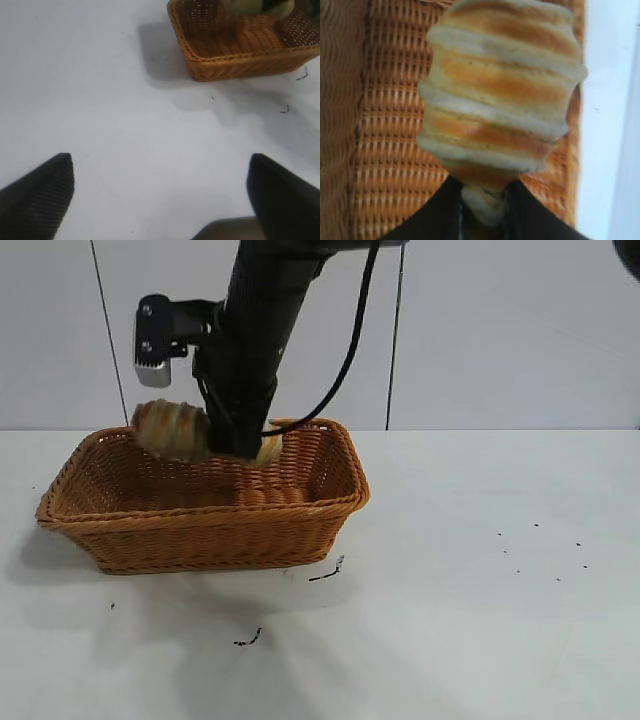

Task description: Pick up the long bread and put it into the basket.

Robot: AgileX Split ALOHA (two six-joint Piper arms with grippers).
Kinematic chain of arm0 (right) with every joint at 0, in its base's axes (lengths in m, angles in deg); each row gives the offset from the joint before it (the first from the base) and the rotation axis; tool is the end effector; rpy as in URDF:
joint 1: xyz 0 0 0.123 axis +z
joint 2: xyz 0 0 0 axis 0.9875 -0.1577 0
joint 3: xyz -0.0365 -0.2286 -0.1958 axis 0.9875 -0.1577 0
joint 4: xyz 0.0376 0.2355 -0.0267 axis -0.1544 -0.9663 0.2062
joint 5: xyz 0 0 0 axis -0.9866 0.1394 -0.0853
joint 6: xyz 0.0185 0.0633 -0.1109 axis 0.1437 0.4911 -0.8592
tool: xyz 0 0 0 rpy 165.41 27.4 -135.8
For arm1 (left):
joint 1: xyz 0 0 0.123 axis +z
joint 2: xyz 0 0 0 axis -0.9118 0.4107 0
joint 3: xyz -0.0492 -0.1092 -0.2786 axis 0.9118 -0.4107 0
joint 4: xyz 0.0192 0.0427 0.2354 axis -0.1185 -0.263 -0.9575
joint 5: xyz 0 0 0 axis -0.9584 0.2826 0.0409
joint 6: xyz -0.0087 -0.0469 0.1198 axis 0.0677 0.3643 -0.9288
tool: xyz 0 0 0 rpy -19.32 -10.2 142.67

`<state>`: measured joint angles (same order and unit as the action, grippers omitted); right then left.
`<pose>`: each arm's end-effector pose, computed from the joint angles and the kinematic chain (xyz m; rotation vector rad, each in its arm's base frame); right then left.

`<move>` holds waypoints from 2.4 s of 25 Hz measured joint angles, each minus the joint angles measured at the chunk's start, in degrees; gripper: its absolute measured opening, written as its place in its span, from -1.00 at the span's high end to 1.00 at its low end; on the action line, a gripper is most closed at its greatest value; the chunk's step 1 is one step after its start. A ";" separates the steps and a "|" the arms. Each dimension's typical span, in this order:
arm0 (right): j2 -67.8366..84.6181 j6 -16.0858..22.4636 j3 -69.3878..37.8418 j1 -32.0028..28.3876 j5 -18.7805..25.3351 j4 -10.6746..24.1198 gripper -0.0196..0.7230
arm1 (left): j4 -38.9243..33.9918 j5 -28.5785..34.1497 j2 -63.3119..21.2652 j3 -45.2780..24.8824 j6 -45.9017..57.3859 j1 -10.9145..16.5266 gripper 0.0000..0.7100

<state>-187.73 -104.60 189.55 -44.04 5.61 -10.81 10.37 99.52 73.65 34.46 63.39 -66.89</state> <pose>0.4359 0.3403 0.1520 -2.0967 1.6501 -0.0528 -0.0015 -0.0043 0.2533 0.1012 2.0431 -0.0104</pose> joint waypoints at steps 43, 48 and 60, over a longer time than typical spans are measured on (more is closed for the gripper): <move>11.88 67.32 0.06 -33.51 10.12 3.56 -0.91 | 0.00 0.00 0.00 0.00 0.00 0.00 -0.95; 11.88 67.07 0.06 -37.51 14.69 3.56 -0.91 | 0.00 0.00 0.00 0.00 0.00 0.00 -0.95; 25.95 66.71 -8.45 -38.00 16.39 2.94 -0.91 | 0.00 0.00 0.00 0.00 0.00 0.00 -0.95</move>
<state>-161.78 -37.89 181.10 -82.04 22.00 -7.87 10.37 99.52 73.65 34.46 63.39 -66.89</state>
